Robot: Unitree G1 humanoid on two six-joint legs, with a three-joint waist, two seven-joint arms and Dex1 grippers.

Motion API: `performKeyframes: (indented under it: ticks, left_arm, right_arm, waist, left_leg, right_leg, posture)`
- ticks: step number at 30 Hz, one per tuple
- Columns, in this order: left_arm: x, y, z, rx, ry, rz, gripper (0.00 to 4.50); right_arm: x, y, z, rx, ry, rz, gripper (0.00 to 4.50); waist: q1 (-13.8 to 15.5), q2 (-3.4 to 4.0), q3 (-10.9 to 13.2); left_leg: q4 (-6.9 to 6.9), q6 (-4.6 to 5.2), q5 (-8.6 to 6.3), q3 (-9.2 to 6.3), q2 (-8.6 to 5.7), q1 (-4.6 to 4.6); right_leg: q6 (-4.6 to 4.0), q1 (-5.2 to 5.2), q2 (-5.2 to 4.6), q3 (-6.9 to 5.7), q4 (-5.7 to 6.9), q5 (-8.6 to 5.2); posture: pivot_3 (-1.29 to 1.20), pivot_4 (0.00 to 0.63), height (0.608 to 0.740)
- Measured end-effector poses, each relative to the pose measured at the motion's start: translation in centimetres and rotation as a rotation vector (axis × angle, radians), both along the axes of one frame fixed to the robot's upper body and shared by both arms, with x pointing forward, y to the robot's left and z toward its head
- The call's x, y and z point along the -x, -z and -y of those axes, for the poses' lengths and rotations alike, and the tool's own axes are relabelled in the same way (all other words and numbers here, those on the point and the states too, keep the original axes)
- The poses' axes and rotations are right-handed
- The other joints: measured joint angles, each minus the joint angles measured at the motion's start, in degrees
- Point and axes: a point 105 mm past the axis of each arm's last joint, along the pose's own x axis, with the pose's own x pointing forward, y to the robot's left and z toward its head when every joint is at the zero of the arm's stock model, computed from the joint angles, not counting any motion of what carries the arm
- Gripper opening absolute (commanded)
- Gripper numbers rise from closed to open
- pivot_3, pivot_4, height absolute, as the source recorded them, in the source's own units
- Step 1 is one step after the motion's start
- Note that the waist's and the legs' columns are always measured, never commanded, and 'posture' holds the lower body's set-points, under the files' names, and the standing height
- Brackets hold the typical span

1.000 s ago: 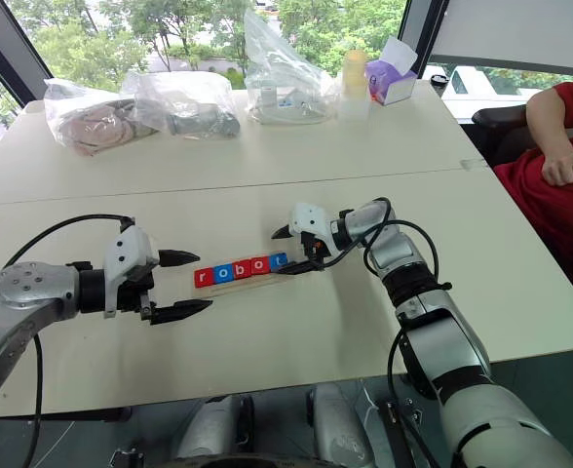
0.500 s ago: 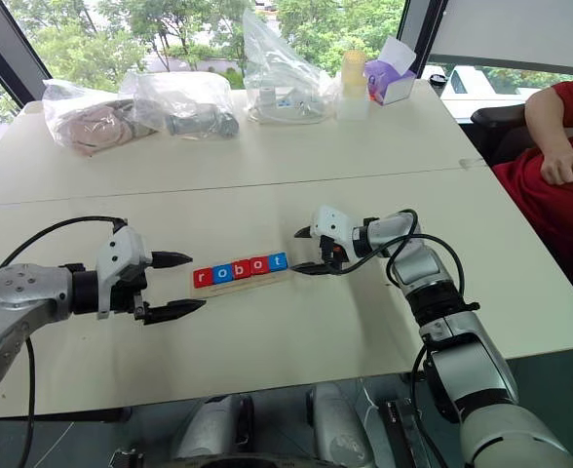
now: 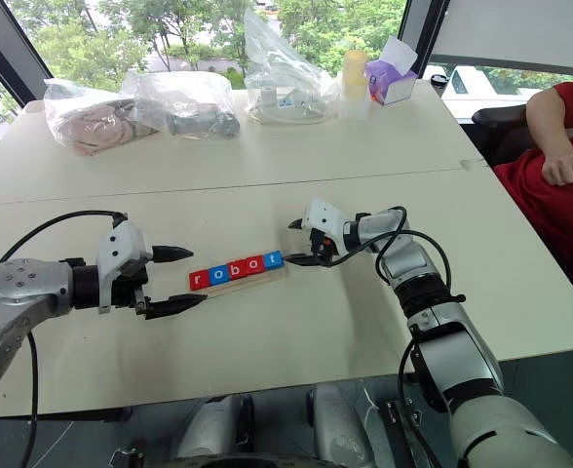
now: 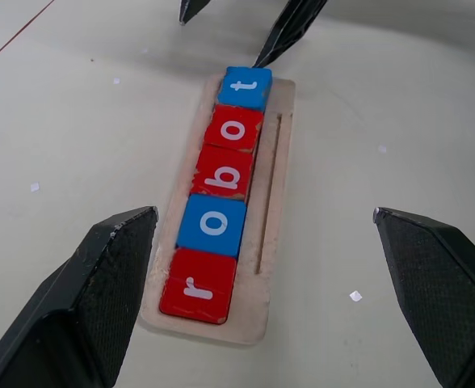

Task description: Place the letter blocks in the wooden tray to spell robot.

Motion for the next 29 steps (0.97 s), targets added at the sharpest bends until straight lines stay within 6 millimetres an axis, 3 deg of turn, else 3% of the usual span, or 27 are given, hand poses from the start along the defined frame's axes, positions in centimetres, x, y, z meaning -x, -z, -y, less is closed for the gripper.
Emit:
performKeyframes:
  ticks: [12,20,25,29]
  left_arm:
    - [-0.1,-0.1,0.0,-0.001,-0.003,0.006,4.5]
    - [-0.1,-0.2,-0.2,0.014,-0.027,0.006,4.5]
    - [1.1,0.1,-3.7,0.014,-0.158,-0.041,4.5]
    - [3.1,1.1,-6.9,0.004,-0.28,-0.103,4.5]
  right_arm:
    - [-0.9,0.4,-0.3,0.042,0.022,0.07,3.68]
    - [-0.9,0.1,0.8,0.051,0.048,0.087,3.68]
    - [1.8,-0.9,5.1,-0.011,0.145,-0.016,3.68]
    - [6.3,-1.2,8.1,-0.075,0.222,-0.184,3.68]
  waist:
    - [0.0,0.0,0.0]
    - [0.1,0.0,0.0]
    - [0.3,0.01,0.0]
    - [0.6,0.0,0.0]
  left_leg:
    - [0.01,0.0,0.0,0.01,0.0,0.03]
    - [0.0,0.0,0.0,-0.02,0.01,-0.03]
    - [-0.06,0.0,0.0,-0.03,0.04,-0.11]
    - [-0.08,0.01,-0.01,-0.03,0.09,-0.09]
  right_leg:
    - [-0.01,0.0,0.0,0.0,0.0,0.0]
    - [0.0,-0.01,-0.03,0.0,0.0,0.0]
    - [0.01,-0.1,-0.12,-0.01,-0.02,-0.01]
    - [-0.17,-0.11,-0.12,-0.02,-0.02,-0.13]
  posture:
    - [0.0,0.15,0.74]
    - [0.0,0.15,0.74]
    - [0.0,0.15,0.74]
    - [0.0,0.15,0.74]
